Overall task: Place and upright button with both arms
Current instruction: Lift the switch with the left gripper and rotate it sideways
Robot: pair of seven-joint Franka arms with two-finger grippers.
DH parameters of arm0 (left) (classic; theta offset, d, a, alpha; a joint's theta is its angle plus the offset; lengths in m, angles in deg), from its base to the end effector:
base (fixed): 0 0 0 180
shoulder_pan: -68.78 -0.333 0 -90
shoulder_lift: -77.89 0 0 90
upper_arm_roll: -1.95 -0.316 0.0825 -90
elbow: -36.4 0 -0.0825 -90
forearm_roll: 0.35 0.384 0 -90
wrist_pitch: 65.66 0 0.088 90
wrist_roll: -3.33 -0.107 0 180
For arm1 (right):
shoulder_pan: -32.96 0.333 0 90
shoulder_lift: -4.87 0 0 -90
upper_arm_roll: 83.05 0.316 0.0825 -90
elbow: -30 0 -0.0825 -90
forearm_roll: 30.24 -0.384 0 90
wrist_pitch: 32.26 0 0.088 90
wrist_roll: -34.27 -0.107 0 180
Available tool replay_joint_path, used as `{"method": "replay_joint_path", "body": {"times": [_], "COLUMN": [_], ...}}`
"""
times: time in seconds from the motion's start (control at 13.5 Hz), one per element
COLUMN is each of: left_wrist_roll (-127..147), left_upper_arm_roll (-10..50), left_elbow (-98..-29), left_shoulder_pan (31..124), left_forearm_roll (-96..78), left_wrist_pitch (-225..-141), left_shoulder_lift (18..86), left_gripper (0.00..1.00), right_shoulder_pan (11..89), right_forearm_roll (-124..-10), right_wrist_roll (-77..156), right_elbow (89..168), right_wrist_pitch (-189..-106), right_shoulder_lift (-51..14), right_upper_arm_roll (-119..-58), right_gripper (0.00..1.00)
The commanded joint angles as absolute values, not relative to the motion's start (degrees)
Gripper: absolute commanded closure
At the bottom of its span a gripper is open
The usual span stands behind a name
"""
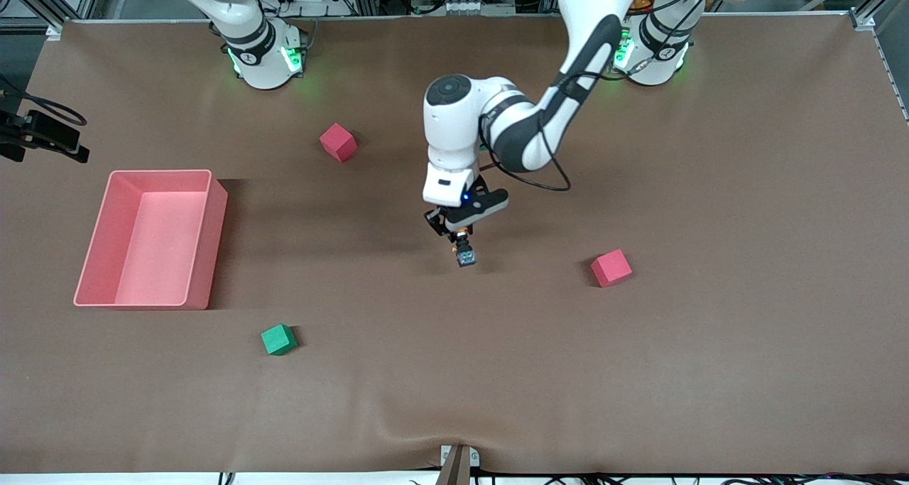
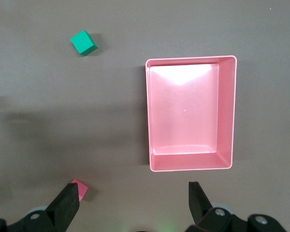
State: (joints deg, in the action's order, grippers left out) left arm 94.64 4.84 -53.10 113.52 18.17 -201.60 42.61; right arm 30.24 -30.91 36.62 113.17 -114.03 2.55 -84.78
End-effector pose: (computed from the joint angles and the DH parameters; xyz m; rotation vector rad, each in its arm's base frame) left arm 0.4919 -0.5254 0.3049 2.8888 0.8362 0.4134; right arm 0.5509 -0.0411 0.6454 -3.1253 0.0553 0.1003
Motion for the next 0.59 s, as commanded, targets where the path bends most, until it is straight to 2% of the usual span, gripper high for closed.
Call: {"method": "replay_joint_path", "body": {"times": [0.0,0.52], "left_wrist_roll": [89.31,87.36], "left_upper_arm_roll": [5.12,5.12], "left_elbow": [-49.40,-46.48], "left_shoulder_pan": [111.32,108.77], "left_forearm_roll": [6.56,-17.52], "left_wrist_pitch": [-200.40,-200.40], "left_shoulder_lift": [42.91,43.71], "left_gripper": [0.86,0.86], "right_shoulder_pan": [30.68,30.77], "right_forearm_roll": [-29.89,-29.89], "right_wrist_roll": [36.12,36.03], "right_elbow": [112.88,112.80], "right_wrist_pitch": [-113.65,-113.83], "right_shoulder_lift": [2.41,2.32], "right_upper_arm_roll": [-84.90,-84.90], "right_gripper": [0.00,0.00]}}
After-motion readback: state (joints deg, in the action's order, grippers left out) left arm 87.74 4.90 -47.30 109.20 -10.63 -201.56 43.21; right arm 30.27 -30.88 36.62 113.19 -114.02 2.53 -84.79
